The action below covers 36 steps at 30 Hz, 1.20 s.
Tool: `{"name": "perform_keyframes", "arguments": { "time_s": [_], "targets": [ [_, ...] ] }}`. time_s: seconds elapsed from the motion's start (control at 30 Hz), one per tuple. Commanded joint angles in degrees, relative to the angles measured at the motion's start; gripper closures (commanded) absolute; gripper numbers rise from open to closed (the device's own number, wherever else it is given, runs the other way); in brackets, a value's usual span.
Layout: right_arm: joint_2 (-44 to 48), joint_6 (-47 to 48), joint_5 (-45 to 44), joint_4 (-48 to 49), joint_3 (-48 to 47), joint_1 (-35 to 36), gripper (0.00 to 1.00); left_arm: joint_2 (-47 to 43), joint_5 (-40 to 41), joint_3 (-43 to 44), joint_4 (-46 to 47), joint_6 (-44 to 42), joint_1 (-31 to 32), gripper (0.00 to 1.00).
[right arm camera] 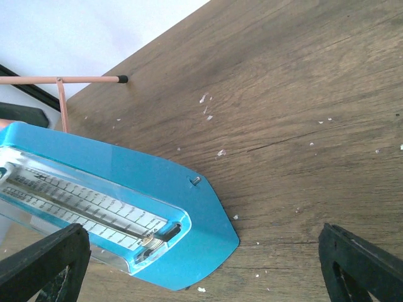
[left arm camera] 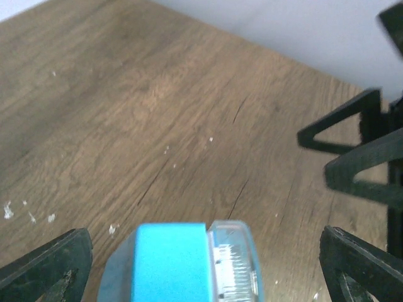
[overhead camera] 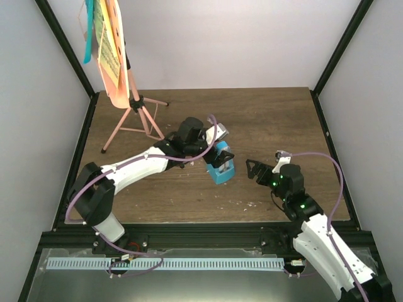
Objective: Pack up the instrument practice props
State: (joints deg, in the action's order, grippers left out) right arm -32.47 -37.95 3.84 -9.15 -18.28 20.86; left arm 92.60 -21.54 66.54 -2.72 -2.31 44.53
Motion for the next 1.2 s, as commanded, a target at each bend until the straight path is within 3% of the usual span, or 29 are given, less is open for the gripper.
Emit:
{"name": "perform_keyframes", "arguments": {
  "time_s": [0.0, 0.17, 0.47, 0.67, 0.83, 1.0, 1.17],
  "targets": [
    [2.0, 0.8, -0.6, -1.8, -2.3, -0.4, 0.0, 1.7, 0.3, 2.7, -4.0, -6.2, -0.3, 0.02],
    [3.3, -0.1, -0.7, -1.9, -1.3, -0.4, 0.0, 1.7, 0.8, 1.6, -4.0, -7.1, -0.3, 0.26],
    [3.4, -0.5, -0.5, -1.8, -1.1, -0.4, 0.0, 1.4, 3.8, 0.8, -4.7, -8.8, 0.4, 0.49],
    [3.5, -0.7, -0.6, -2.1, -1.0, -0.5, 0.0, 0.5, 7.0, -0.3, -4.4, -8.8, 1.5, 0.55],
    [3.6, -0.7, -0.9, -2.5, -0.9, -0.5, 0.0, -1.2, 17.6, -0.9, -6.2, -4.8, 3.2, 0.6],
    [3.3, -0.7, -0.9, -2.7, -0.6, -0.4, 0.0, -3.5, 31.1, -1.4, -11.1, 6.3, 6.2, 0.6],
    [2.7, -0.6, 0.6, -1.9, 0.0, -0.4, 0.0, -4.0, 37.0, -1.4, -14.5, 17.0, 8.1, 0.6]
  ]
}}
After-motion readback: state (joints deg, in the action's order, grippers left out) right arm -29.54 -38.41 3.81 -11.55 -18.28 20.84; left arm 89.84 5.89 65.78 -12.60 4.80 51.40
